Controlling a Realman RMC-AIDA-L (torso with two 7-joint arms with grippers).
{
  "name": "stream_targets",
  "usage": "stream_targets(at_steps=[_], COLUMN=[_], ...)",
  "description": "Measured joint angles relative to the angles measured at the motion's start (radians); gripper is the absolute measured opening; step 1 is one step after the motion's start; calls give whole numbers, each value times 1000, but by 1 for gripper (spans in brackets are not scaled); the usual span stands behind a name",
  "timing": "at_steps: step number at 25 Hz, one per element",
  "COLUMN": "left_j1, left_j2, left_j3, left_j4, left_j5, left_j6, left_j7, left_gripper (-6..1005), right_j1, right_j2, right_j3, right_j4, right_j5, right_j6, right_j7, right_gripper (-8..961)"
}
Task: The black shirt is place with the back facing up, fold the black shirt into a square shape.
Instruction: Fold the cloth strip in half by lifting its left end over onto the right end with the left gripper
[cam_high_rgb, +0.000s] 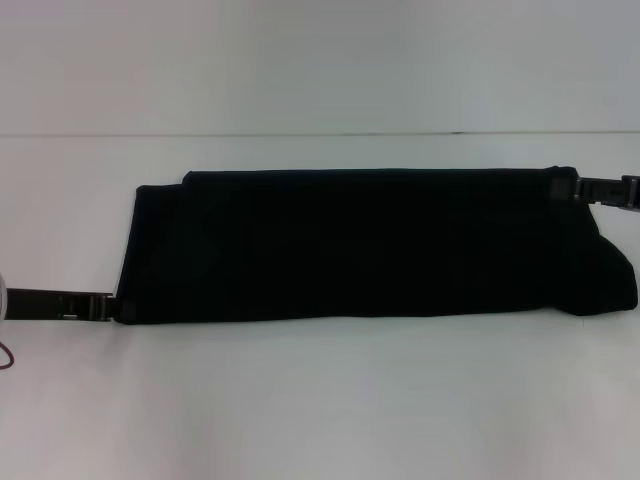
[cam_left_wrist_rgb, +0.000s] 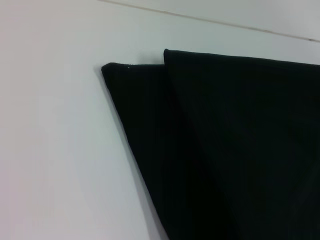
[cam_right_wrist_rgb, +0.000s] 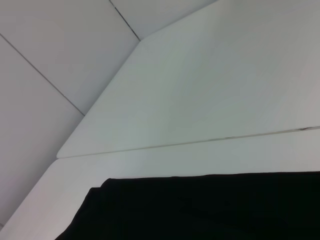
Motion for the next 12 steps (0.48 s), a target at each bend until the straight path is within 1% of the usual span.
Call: stream_targets(at_steps=[5,12], left_j1=[0,0], left_j2=[0,0], left_j3=[1,-4], left_j4=[1,8], left_j5=[1,0], left_j6=[-3,-2], left_j7=[1,2], left_gripper=[32,8], right_j1=[0,-6], right_j2=[0,-3], right_j3=[-9,-40], right_j4=[0,0], right_j5=[0,-41], right_j6=[1,24], right_j7=[2,37], right_gripper=[674,675])
